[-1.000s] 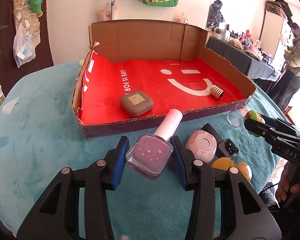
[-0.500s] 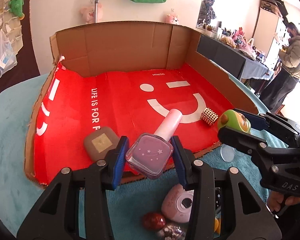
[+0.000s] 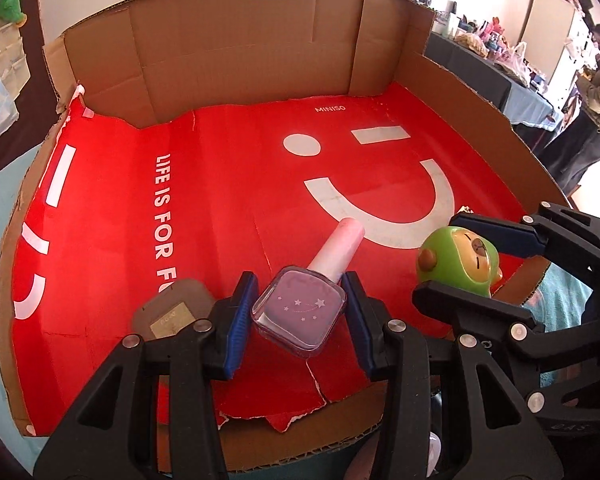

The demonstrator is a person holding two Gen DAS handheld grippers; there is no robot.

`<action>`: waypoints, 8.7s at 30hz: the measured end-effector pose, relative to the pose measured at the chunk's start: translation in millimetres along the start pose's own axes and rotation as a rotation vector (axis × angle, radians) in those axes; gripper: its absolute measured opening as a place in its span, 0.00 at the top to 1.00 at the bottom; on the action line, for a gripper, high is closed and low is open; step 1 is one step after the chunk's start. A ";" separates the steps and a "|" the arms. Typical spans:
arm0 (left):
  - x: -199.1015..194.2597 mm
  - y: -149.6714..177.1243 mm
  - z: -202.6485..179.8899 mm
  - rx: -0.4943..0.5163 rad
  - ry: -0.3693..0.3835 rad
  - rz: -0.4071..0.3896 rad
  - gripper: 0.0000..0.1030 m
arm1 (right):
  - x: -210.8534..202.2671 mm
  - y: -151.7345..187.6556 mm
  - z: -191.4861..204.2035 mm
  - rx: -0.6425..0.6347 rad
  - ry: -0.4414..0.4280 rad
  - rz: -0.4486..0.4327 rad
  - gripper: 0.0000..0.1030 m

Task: Organize rigid objects
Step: 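Lower the nail polish and green toy into the box and open both tools, then withdraw both tools from the box toward the remaining items, then grasp the glitter bottle with the left tool while the right tool grasps an orange sponge, then carry the glitter bottle and orange sponge over the red box with both tools, then lower both held items into the box and open both tools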

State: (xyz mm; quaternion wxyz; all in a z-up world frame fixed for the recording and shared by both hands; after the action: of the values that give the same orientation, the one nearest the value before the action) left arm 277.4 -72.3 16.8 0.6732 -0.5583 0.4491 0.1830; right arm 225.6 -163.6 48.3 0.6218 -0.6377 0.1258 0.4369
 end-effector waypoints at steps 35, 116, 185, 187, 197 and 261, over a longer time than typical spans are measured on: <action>3.8 -2.5 5.3 0.051 0.008 -0.019 0.57 | 33.9 -2.7 -2.6 -0.108 -0.011 0.144 0.50; -78.5 138.2 9.3 -0.170 -0.172 -0.139 0.04 | -95.7 136.9 34.9 0.133 0.096 -0.203 0.00; -106.1 83.5 -13.0 -0.030 -0.097 -0.265 0.72 | -88.2 93.2 40.1 0.072 -0.008 -0.272 0.61; -108.6 65.6 -10.3 -0.022 -0.082 -0.285 0.72 | -88.9 75.9 36.1 0.064 -0.004 -0.277 0.61; -49.4 -18.4 18.8 -0.003 -0.074 -0.164 0.72 | -33.8 -24.8 1.1 0.069 0.085 -0.120 0.61; -46.4 -30.7 23.1 -0.046 -0.034 -0.167 0.32 | 7.3 -57.8 -43.3 0.123 0.195 0.066 0.34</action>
State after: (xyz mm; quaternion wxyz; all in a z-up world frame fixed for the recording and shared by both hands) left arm 285.0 -48.8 71.7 0.6807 -0.6057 0.3854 0.1459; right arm 287.9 -188.7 75.8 0.6299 -0.6332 0.2332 0.3845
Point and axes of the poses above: each gripper's, at about its wrist camera, not at the fingertips, and x roughly the way its jaws point, z to its left, y to its underside, the point moved 6 cm from there along x, roughly the way its jaws point, and after that the axes turned 5 degrees about x, right-handed, at the moved point
